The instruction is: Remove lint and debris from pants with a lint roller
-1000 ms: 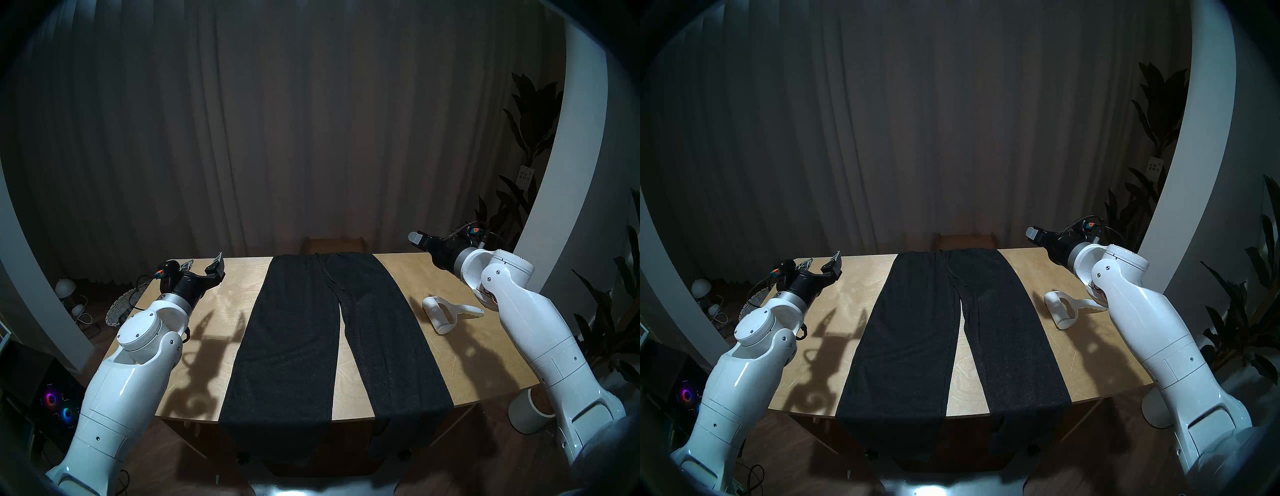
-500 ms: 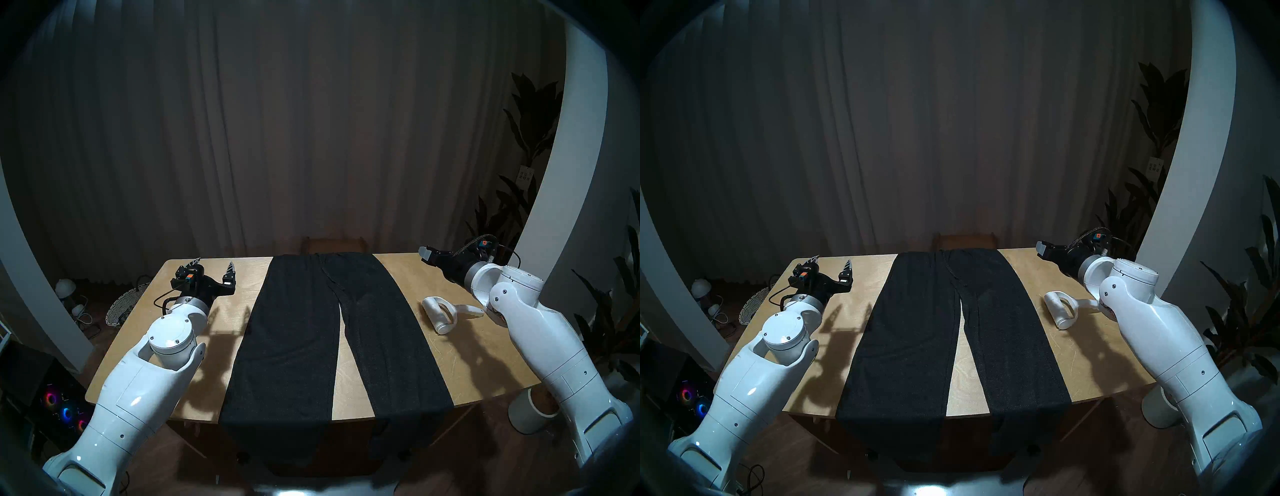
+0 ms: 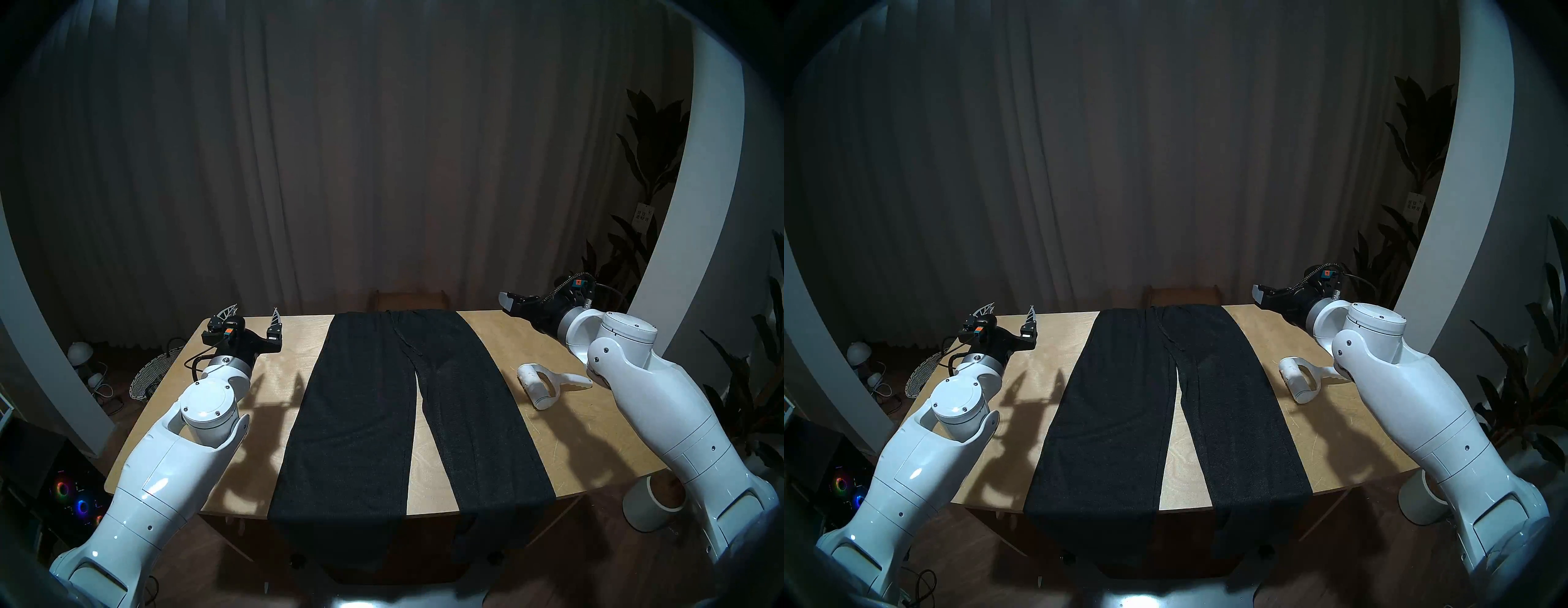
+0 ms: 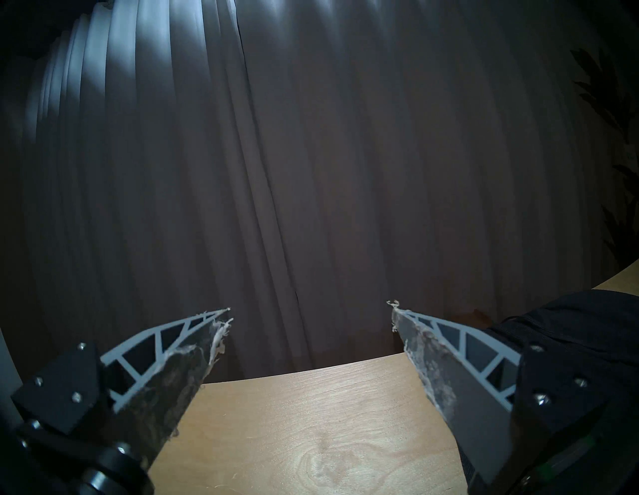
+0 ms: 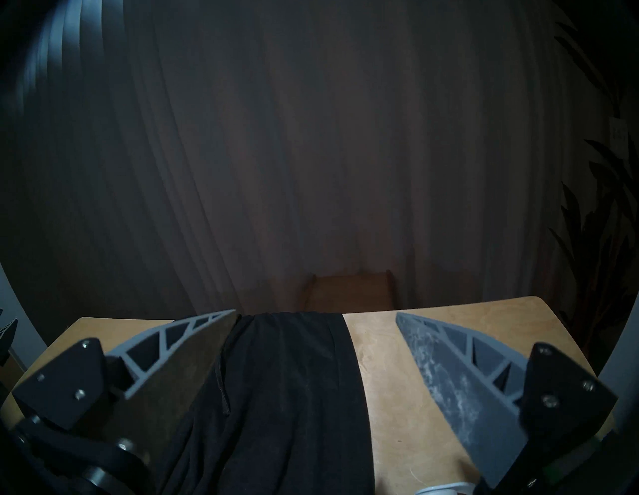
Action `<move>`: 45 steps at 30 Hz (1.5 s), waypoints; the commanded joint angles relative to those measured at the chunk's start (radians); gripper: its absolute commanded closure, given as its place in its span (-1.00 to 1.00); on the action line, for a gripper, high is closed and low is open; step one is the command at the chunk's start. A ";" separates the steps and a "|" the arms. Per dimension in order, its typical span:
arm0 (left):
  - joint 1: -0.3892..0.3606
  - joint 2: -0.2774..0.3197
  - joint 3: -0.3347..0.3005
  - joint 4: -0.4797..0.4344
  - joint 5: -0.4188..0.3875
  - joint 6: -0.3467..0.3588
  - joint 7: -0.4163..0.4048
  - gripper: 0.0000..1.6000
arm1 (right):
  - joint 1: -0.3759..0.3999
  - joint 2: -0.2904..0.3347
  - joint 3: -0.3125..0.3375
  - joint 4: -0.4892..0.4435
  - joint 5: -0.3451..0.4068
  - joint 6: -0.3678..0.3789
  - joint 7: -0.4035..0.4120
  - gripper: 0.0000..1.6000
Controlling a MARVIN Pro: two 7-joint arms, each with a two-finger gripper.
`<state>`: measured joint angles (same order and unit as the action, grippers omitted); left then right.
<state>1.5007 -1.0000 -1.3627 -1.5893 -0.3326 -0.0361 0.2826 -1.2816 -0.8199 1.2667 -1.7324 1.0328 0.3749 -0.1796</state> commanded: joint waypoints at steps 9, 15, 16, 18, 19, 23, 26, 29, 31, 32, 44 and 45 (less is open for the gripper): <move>-0.007 0.054 -0.055 0.018 -0.114 -0.062 -0.158 -1.00 | 0.035 -0.056 0.008 -0.028 -0.007 -0.001 -0.124 -1.00; -0.028 0.048 -0.053 0.047 -0.134 -0.062 -0.185 -1.00 | 0.020 -0.063 0.008 -0.009 0.006 -0.013 -0.108 -1.00; -0.032 0.046 -0.050 0.050 -0.133 -0.062 -0.186 -1.00 | 0.017 -0.062 0.008 -0.007 0.005 -0.015 -0.108 -1.00; -0.039 0.042 -0.044 0.055 -0.133 -0.060 -0.189 -1.00 | 0.009 -0.056 0.006 -0.002 0.002 -0.025 -0.095 -1.00; -0.042 0.041 -0.040 0.056 -0.131 -0.059 -0.190 -1.00 | 0.008 -0.054 0.006 -0.002 0.005 -0.018 -0.102 -1.00; -0.053 0.034 -0.023 0.056 -0.122 -0.048 -0.189 -1.00 | 0.018 0.006 -0.015 0.014 -0.001 0.038 -0.046 -1.00; -0.064 0.026 -0.010 0.060 -0.119 -0.044 -0.186 -1.00 | 0.040 0.058 -0.022 0.032 -0.042 0.093 0.004 -1.00; -0.071 0.017 -0.002 0.059 -0.117 -0.044 -0.180 -1.00 | 0.067 0.089 -0.027 0.063 -0.046 0.101 0.033 -1.00; -0.072 0.014 0.002 0.053 -0.114 -0.043 -0.176 -1.00 | 0.090 0.085 -0.027 0.084 -0.058 0.102 0.046 -1.00; -0.073 0.012 0.003 0.052 -0.112 -0.042 -0.173 -1.00 | 0.100 0.083 -0.029 0.092 -0.063 0.104 0.053 -1.00; -0.076 -0.003 0.006 0.044 -0.108 -0.022 -0.138 -1.00 | 0.155 0.042 -0.056 0.147 -0.127 0.016 0.147 -1.00; -0.077 -0.003 0.006 0.043 -0.108 -0.019 -0.137 -1.00 | 0.147 0.052 -0.070 0.149 -0.161 0.006 0.133 -1.00</move>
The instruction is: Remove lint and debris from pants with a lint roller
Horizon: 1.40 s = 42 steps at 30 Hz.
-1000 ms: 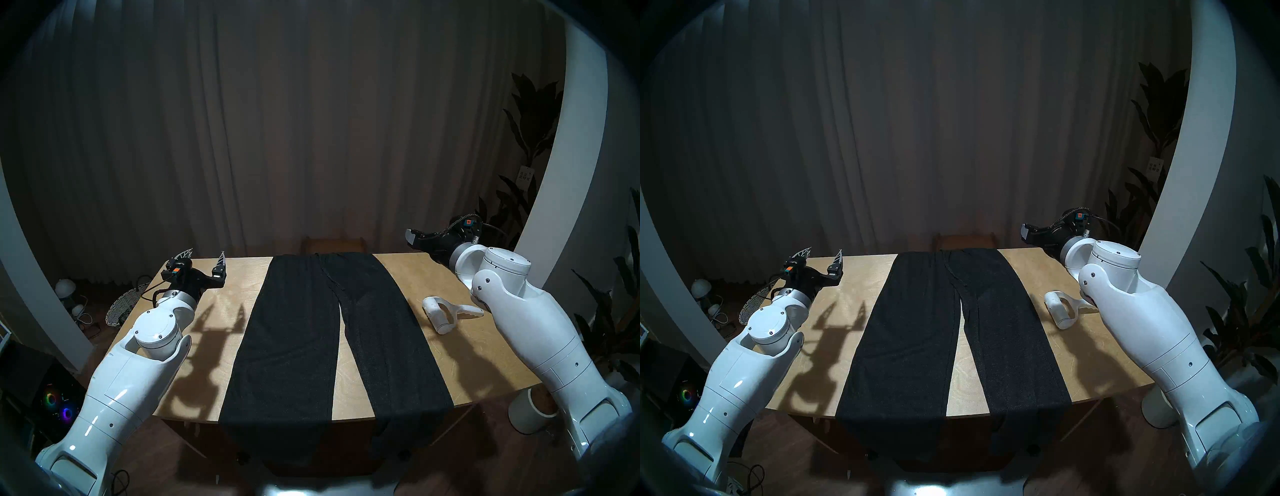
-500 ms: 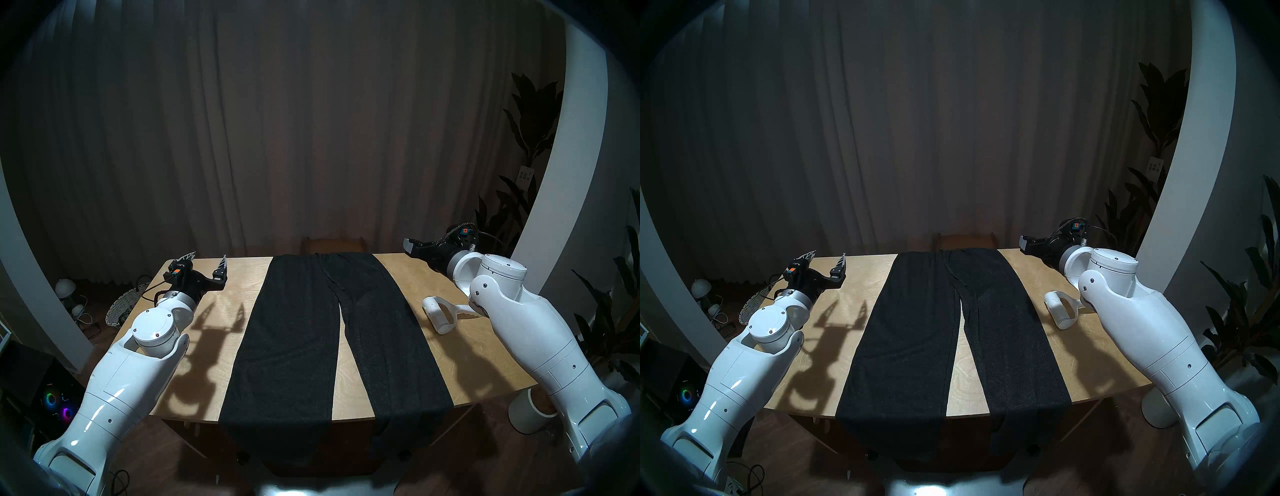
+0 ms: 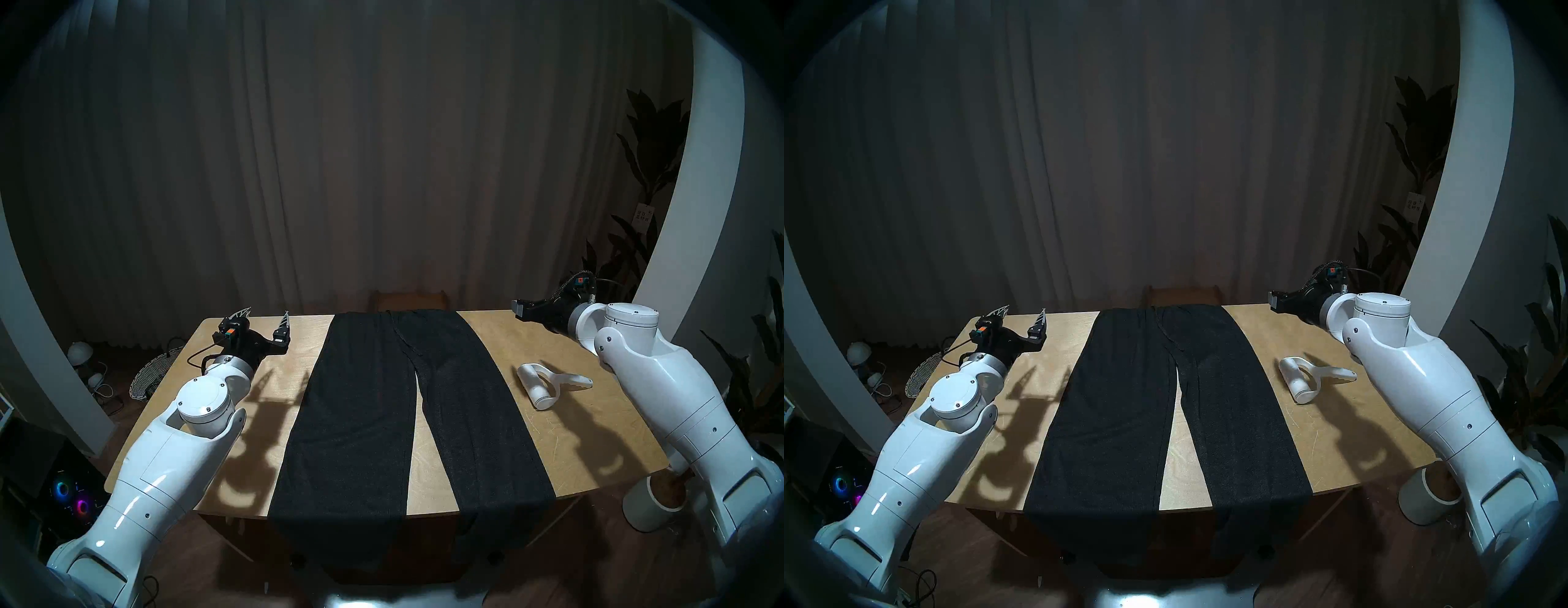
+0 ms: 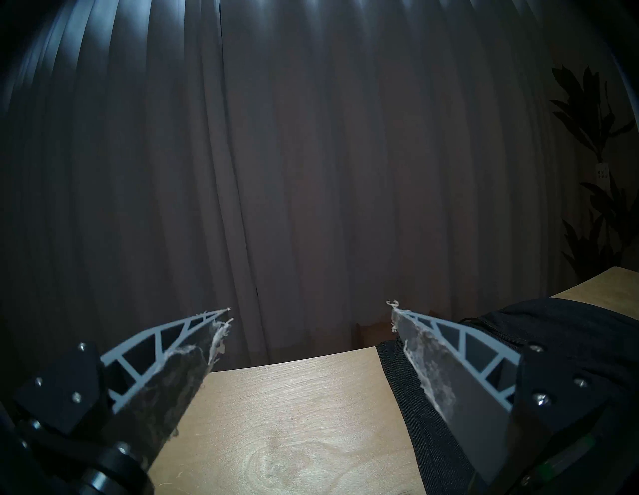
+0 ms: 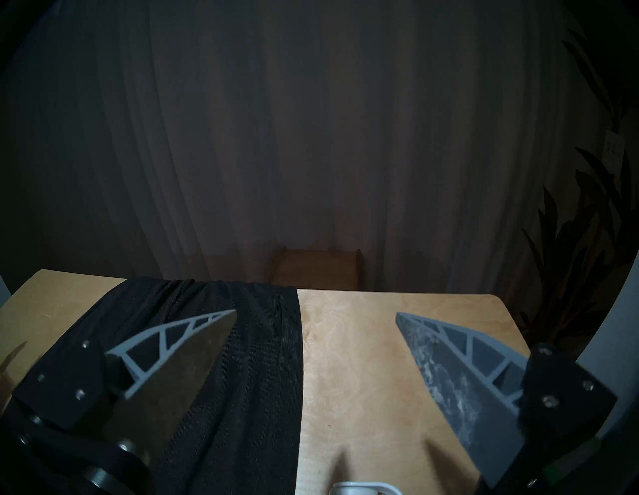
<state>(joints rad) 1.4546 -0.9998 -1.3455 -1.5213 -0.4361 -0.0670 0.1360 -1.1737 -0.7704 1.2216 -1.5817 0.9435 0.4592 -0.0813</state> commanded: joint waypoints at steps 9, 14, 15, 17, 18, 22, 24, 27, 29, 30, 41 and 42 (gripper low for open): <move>-0.029 0.010 -0.013 -0.043 -0.002 -0.007 -0.015 -1.00 | -0.018 -0.027 0.015 0.006 -0.052 -0.163 0.000 -1.00; -0.028 0.009 -0.016 -0.044 -0.002 -0.007 -0.020 -1.00 | -0.022 -0.029 0.017 0.006 -0.055 -0.172 -0.002 -1.00; -0.028 0.009 -0.016 -0.044 -0.002 -0.006 -0.021 -1.00 | -0.022 -0.030 0.017 0.005 -0.056 -0.172 -0.002 -1.00; -0.028 0.008 -0.017 -0.044 -0.002 -0.006 -0.022 -1.00 | -0.022 -0.030 0.018 0.005 -0.056 -0.173 -0.002 -1.00; -0.028 0.008 -0.017 -0.044 -0.002 -0.006 -0.022 -1.00 | -0.023 -0.030 0.018 0.005 -0.057 -0.174 -0.002 -1.00; -0.027 0.007 -0.019 -0.044 -0.001 -0.006 -0.025 -1.00 | -0.023 -0.031 0.019 0.005 -0.058 -0.175 -0.002 -1.00; -0.027 0.006 -0.020 -0.044 -0.001 -0.006 -0.026 -1.00 | -0.024 -0.031 0.019 0.005 -0.058 -0.176 -0.002 -1.00; -0.027 0.006 -0.021 -0.044 0.000 -0.006 -0.027 -1.00 | -0.024 -0.032 0.020 0.005 -0.059 -0.177 -0.002 -1.00; -0.027 0.005 -0.021 -0.044 0.000 -0.005 -0.027 -1.00 | -0.024 -0.032 0.020 0.005 -0.059 -0.177 -0.002 -1.00; -0.027 0.005 -0.021 -0.044 0.000 -0.005 -0.028 -1.00 | -0.024 -0.032 0.020 0.005 -0.060 -0.177 -0.002 -1.00; -0.026 0.004 -0.023 -0.044 0.002 -0.005 -0.030 -1.00 | -0.026 -0.035 0.024 0.006 -0.063 -0.176 0.002 -1.00; -0.026 0.004 -0.023 -0.044 0.002 -0.005 -0.030 -1.00 | -0.026 -0.035 0.024 0.006 -0.064 -0.176 0.003 -1.00</move>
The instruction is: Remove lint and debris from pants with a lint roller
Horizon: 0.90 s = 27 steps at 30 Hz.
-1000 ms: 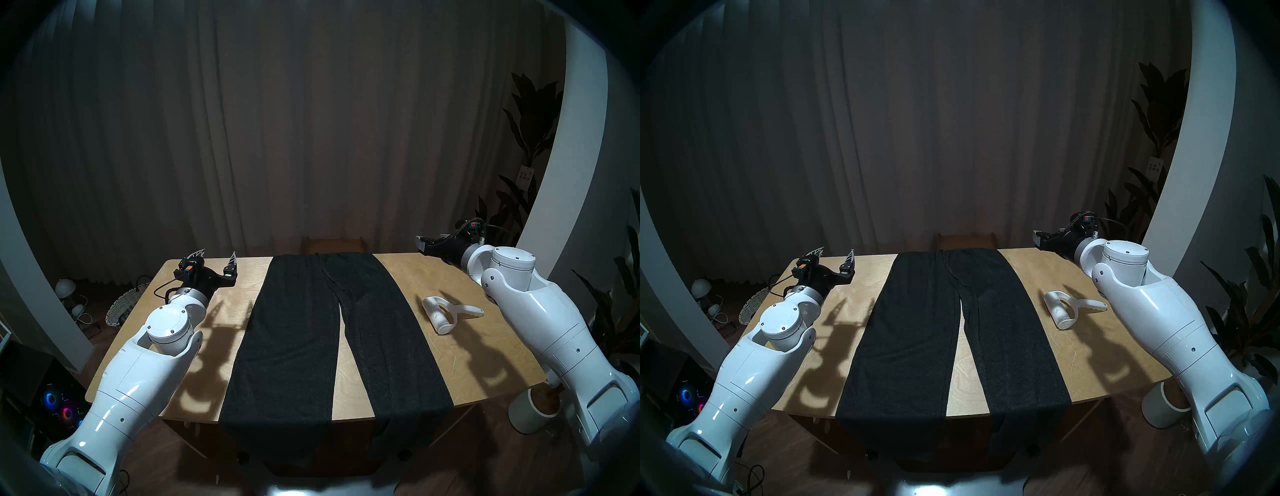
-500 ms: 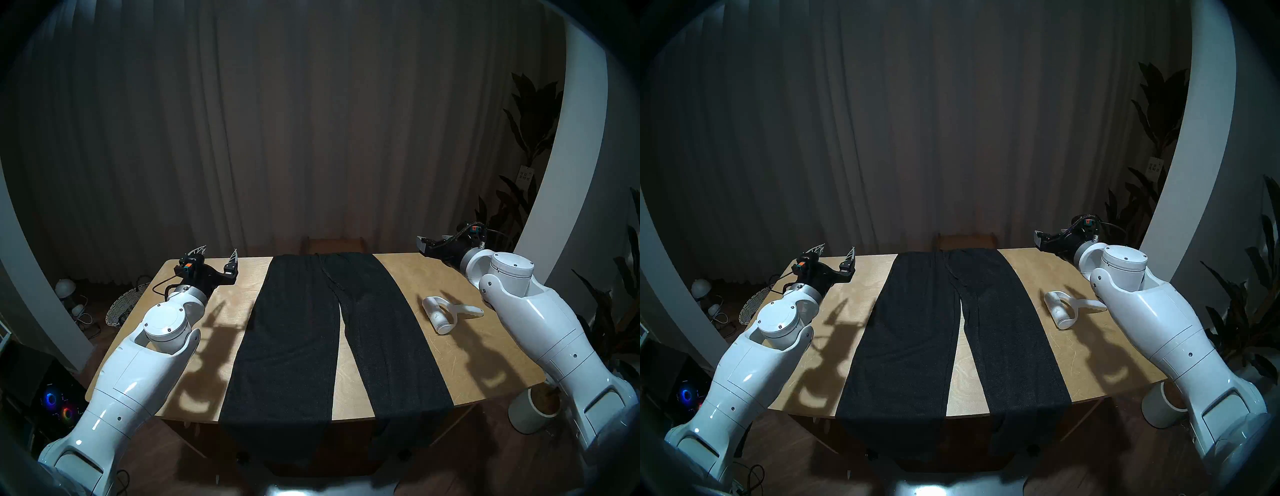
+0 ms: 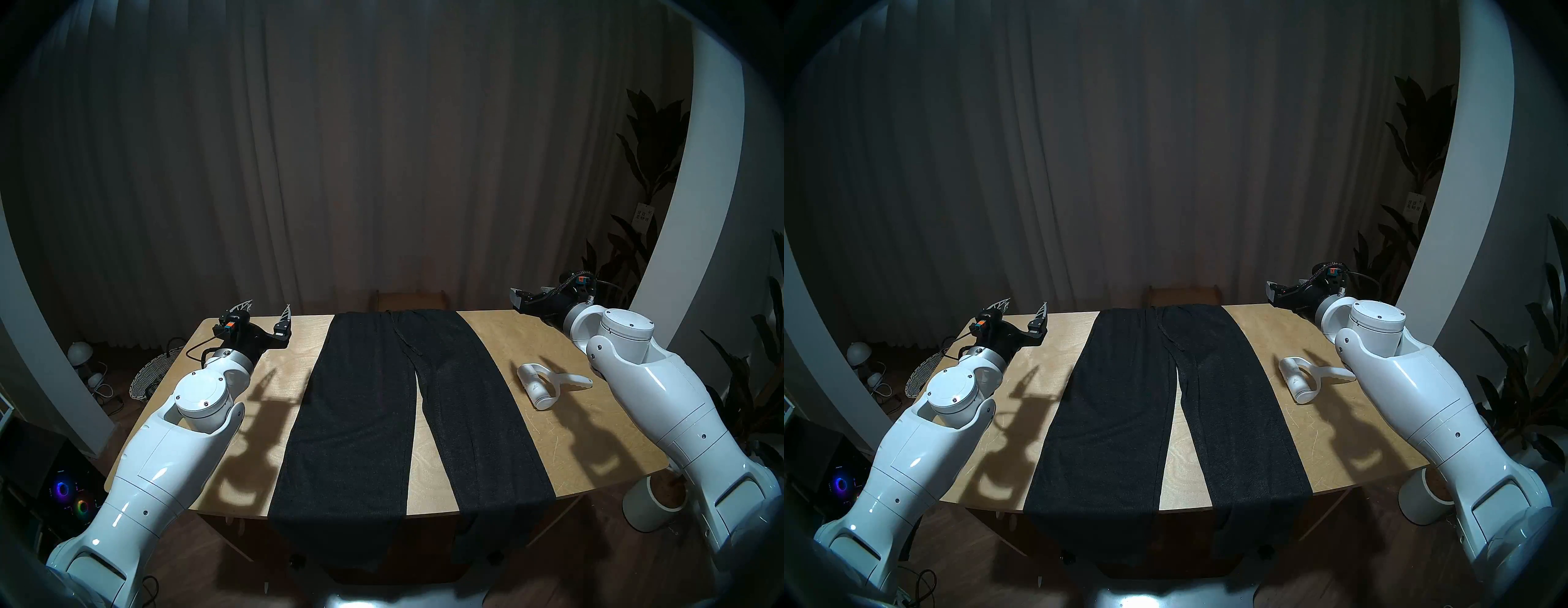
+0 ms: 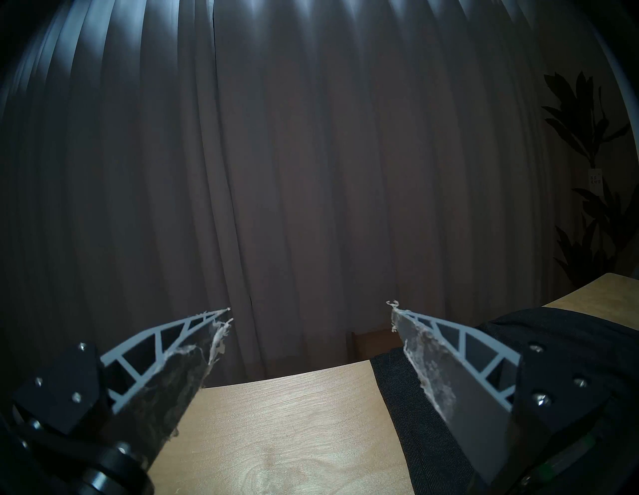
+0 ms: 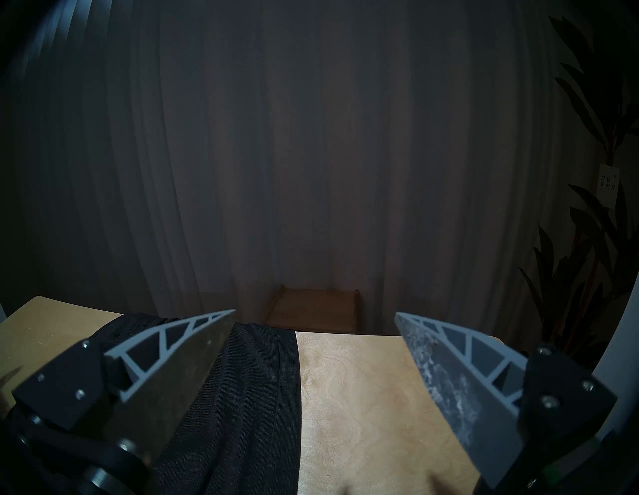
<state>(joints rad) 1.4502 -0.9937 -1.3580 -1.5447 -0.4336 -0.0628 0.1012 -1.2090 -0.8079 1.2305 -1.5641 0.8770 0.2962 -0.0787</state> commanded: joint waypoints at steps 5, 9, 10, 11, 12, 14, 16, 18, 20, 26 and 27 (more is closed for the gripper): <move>-0.022 -0.003 -0.011 -0.020 -0.001 -0.009 0.006 -1.00 | 0.009 0.001 0.017 -0.012 0.001 -0.012 0.001 -1.00; -0.022 -0.002 -0.011 -0.020 -0.001 -0.009 0.006 -1.00 | 0.008 0.000 0.019 -0.011 0.000 -0.012 0.002 -1.00; -0.022 -0.002 -0.011 -0.020 -0.001 -0.009 0.006 -1.00 | 0.008 0.000 0.019 -0.011 0.000 -0.012 0.002 -1.00; -0.022 -0.002 -0.011 -0.020 -0.001 -0.009 0.006 -1.00 | 0.008 0.000 0.019 -0.011 0.000 -0.012 0.002 -1.00; -0.022 -0.002 -0.011 -0.020 -0.001 -0.009 0.006 -1.00 | 0.008 -0.001 0.019 -0.011 -0.001 -0.011 0.003 -1.00; -0.022 -0.002 -0.010 -0.020 -0.001 -0.009 0.006 -1.00 | 0.008 -0.001 0.020 -0.011 -0.001 -0.011 0.003 -1.00; -0.022 -0.002 -0.010 -0.020 -0.001 -0.009 0.006 -1.00 | 0.008 -0.001 0.020 -0.011 -0.002 -0.011 0.003 -1.00; -0.022 -0.002 -0.010 -0.020 -0.001 -0.009 0.006 -1.00 | 0.007 -0.002 0.021 -0.011 -0.002 -0.011 0.003 -1.00; -0.022 -0.002 -0.010 -0.020 -0.001 -0.009 0.006 -1.00 | 0.007 -0.002 0.021 -0.011 -0.002 -0.011 0.004 -1.00; -0.022 -0.002 -0.010 -0.020 -0.001 -0.009 0.006 -1.00 | 0.007 -0.003 0.022 -0.011 -0.003 -0.010 0.004 -1.00; -0.022 -0.002 -0.010 -0.020 -0.001 -0.009 0.006 -1.00 | 0.007 -0.003 0.022 -0.011 -0.003 -0.010 0.004 -1.00</move>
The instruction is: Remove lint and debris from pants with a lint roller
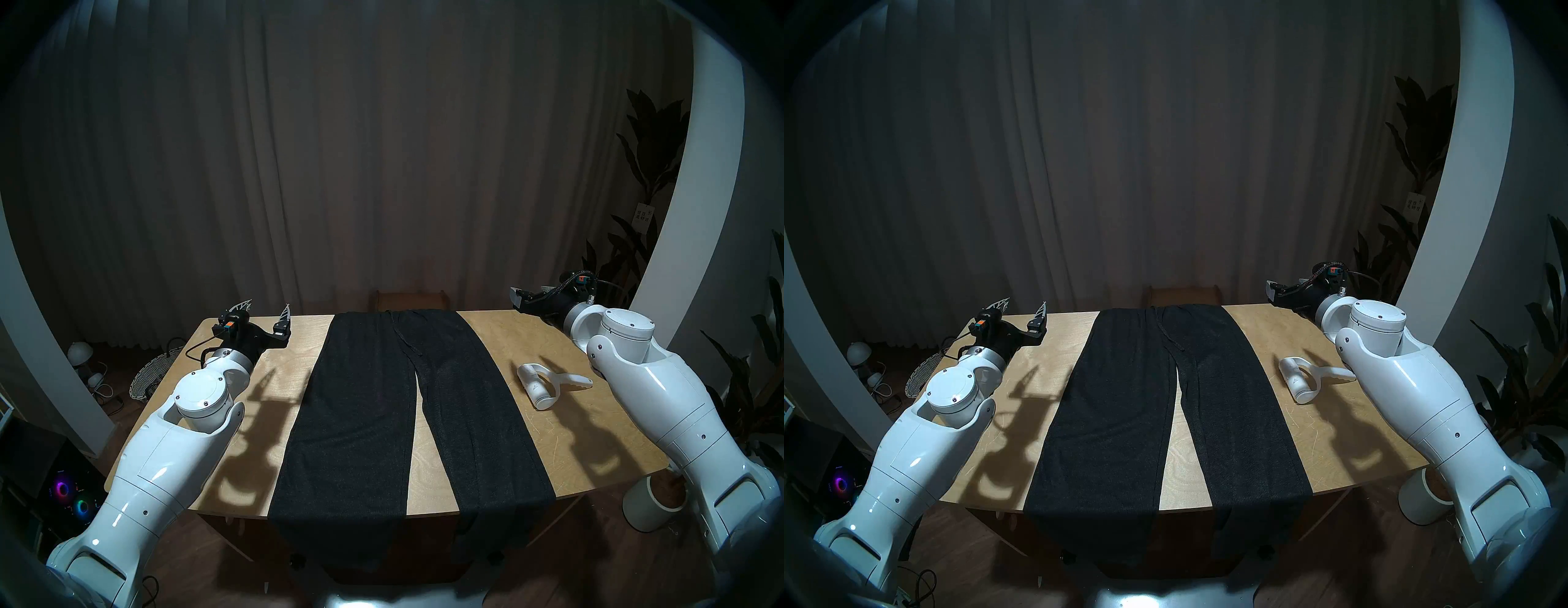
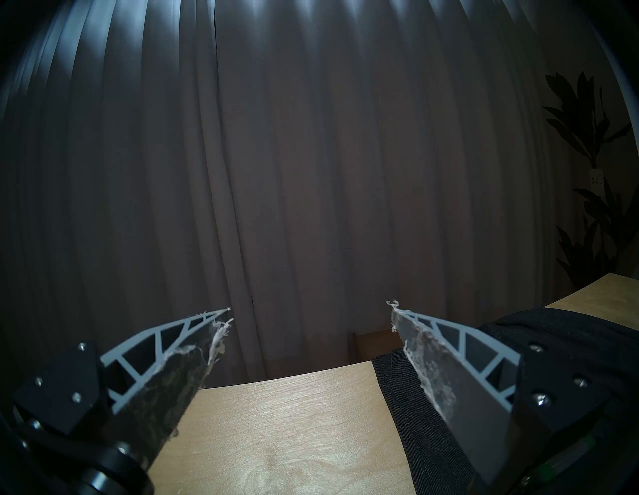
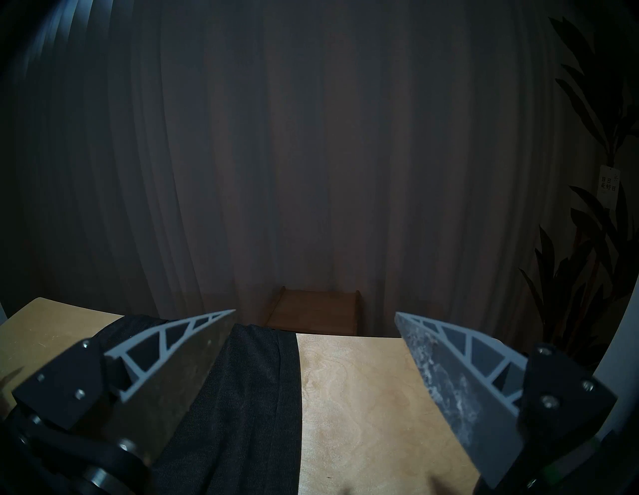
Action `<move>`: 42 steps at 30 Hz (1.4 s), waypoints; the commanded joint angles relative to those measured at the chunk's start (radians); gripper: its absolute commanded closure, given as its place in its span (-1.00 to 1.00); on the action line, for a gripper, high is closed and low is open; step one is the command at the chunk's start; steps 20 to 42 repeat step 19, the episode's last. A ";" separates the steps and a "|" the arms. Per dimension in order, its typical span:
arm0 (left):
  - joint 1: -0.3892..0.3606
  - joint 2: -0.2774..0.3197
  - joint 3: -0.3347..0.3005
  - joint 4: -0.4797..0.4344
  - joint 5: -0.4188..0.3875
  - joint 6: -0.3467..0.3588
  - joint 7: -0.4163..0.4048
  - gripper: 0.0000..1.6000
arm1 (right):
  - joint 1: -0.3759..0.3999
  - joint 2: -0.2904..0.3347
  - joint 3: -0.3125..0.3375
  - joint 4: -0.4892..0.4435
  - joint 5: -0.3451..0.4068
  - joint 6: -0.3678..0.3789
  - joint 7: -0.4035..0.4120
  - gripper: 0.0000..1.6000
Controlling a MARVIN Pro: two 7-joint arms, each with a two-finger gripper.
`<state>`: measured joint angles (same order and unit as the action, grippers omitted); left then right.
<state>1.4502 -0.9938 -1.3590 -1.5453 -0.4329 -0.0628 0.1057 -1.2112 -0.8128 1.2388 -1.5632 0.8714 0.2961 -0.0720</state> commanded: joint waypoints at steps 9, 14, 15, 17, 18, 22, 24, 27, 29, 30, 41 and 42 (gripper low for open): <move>-0.022 -0.002 -0.009 -0.020 -0.002 -0.009 0.002 -1.00 | 0.008 0.001 0.015 -0.012 0.001 -0.009 -0.002 -1.00; -0.022 -0.002 -0.009 -0.020 -0.002 -0.009 0.002 -1.00 | 0.008 0.000 0.016 -0.012 0.000 -0.009 -0.001 -1.00; -0.022 -0.002 -0.009 -0.020 -0.002 -0.009 0.002 -1.00 | 0.008 0.000 0.016 -0.012 0.000 -0.009 -0.001 -1.00; -0.022 -0.002 -0.009 -0.020 -0.002 -0.009 0.002 -1.00 | 0.008 0.000 0.017 -0.012 -0.001 -0.009 -0.001 -1.00; -0.022 -0.002 -0.009 -0.020 -0.002 -0.009 0.002 -1.00 | 0.008 0.000 0.017 -0.012 -0.001 -0.009 -0.001 -1.00; -0.022 -0.002 -0.009 -0.020 -0.002 -0.009 0.002 -1.00 | 0.008 0.000 0.017 -0.012 -0.001 -0.009 -0.001 -1.00; -0.022 -0.002 -0.009 -0.020 -0.002 -0.009 0.002 -1.00 | 0.008 0.000 0.017 -0.012 -0.001 -0.009 -0.001 -1.00; -0.022 -0.002 -0.009 -0.020 -0.002 -0.009 0.002 -1.00 | 0.008 0.000 0.017 -0.012 -0.001 -0.009 -0.001 -1.00; -0.022 -0.002 -0.009 -0.020 -0.002 -0.009 0.002 -1.00 | 0.008 0.000 0.017 -0.012 -0.001 -0.009 -0.001 -1.00; -0.022 -0.002 -0.009 -0.020 -0.002 -0.009 0.002 -1.00 | 0.008 0.000 0.017 -0.012 -0.001 -0.009 -0.001 -1.00; -0.022 -0.002 -0.009 -0.020 -0.002 -0.009 0.002 -1.00 | 0.008 0.000 0.017 -0.012 -0.001 -0.009 -0.001 -1.00; -0.022 -0.002 -0.009 -0.020 -0.002 -0.009 0.002 -1.00 | 0.008 0.000 0.017 -0.012 -0.001 -0.009 -0.001 -1.00</move>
